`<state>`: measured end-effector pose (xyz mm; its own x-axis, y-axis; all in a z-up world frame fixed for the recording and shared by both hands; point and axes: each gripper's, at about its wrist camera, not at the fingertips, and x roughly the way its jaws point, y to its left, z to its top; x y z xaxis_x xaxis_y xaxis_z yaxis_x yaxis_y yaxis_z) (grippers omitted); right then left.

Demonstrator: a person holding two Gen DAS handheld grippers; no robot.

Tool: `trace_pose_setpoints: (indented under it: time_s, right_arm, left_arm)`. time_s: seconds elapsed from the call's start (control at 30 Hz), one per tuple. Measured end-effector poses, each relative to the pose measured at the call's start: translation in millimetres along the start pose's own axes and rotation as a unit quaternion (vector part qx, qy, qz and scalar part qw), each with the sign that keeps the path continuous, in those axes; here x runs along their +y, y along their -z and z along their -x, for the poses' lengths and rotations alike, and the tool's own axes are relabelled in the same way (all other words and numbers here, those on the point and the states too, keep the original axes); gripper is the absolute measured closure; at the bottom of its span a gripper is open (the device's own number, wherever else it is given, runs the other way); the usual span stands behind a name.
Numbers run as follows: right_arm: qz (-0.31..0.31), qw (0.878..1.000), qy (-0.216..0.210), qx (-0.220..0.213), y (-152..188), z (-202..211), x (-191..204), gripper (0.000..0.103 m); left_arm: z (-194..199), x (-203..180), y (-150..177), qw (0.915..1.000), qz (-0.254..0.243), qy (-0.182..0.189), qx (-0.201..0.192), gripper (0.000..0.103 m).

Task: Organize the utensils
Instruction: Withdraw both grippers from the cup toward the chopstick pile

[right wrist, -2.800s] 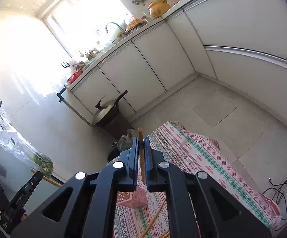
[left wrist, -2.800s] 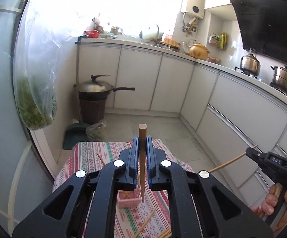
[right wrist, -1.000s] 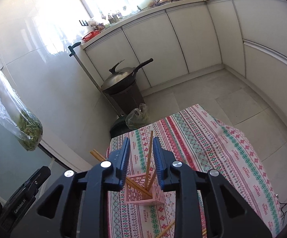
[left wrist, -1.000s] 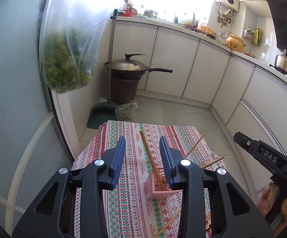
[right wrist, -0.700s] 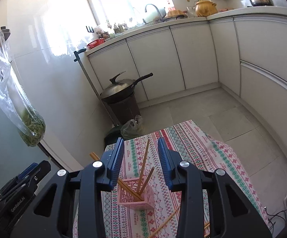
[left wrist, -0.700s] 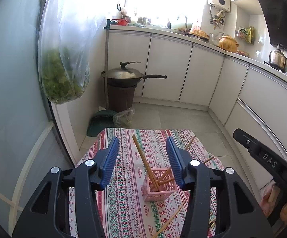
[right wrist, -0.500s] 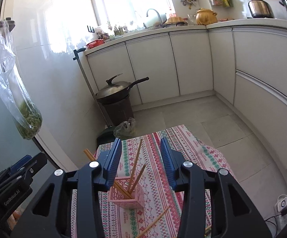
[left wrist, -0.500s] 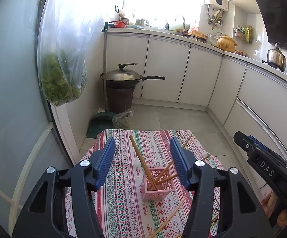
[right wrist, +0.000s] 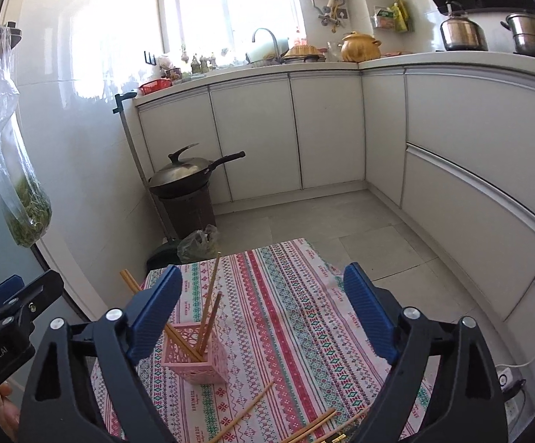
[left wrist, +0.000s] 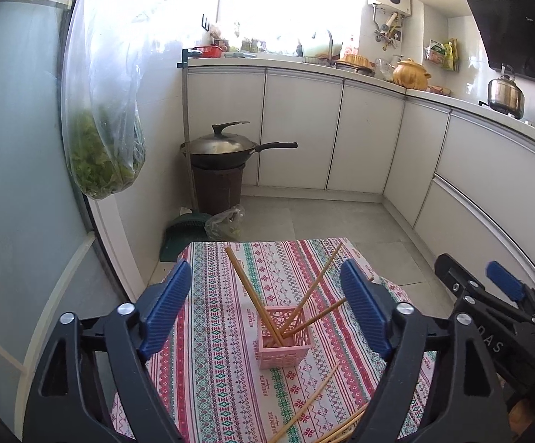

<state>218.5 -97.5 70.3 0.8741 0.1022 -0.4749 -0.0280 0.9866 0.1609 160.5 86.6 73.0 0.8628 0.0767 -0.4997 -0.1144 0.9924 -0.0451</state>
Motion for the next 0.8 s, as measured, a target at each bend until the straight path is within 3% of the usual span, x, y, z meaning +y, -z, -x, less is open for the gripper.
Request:
trace_pose_setpoints:
  time_s: [0.07, 0.23, 0.37, 0.5, 0.57, 0.67, 0.8]
  right_arm:
    - [-0.005, 1.000, 0.021, 0.002, 4.8, 1.1, -11.1, 0.007]
    - [-0.052, 0.995, 0.066, 0.054, 28.3, -4.4, -63.6, 0.007]
    - [-0.130, 0.982, 0.069, 0.114, 42.6, -13.4, -115.6, 0.007]
    - [-0.215, 0.964, 0.062, 0.143, 53.2, -14.4, -154.7, 0.007]
    - [-0.239, 0.957, 0.057, 0.152, 56.3, -15.8, -167.0, 0.007]
    - [-0.240, 0.954, 0.064, 0.165, 61.3, -19.2, -178.7, 0.007]
    - [-0.267, 0.941, 0.061, 0.198, 73.1, -29.2, -195.9, 0.007]
  left_arm:
    - [-3.2, -1.0, 3.7, 1.0000, 0.000, -0.003, 0.001, 0.007]
    - [-38.7, -12.8, 25.4, 0.9950, -0.030, 0.025, 0.092, 0.007]
    - [-72.6, -52.7, 65.8, 0.9723, -0.120, 0.073, 0.187, 0.007]
    - [-104.5, -89.7, 108.2, 0.9466, -0.172, 0.104, 0.252, 0.007]
    - [-127.2, -103.2, 126.3, 0.9353, -0.183, 0.106, 0.284, 0.009]
    - [-159.9, -118.2, 147.8, 0.9208, -0.202, 0.097, 0.319, 0.023]
    - [-197.1, -134.0, 162.9, 0.9111, -0.217, 0.076, 0.342, 0.036]
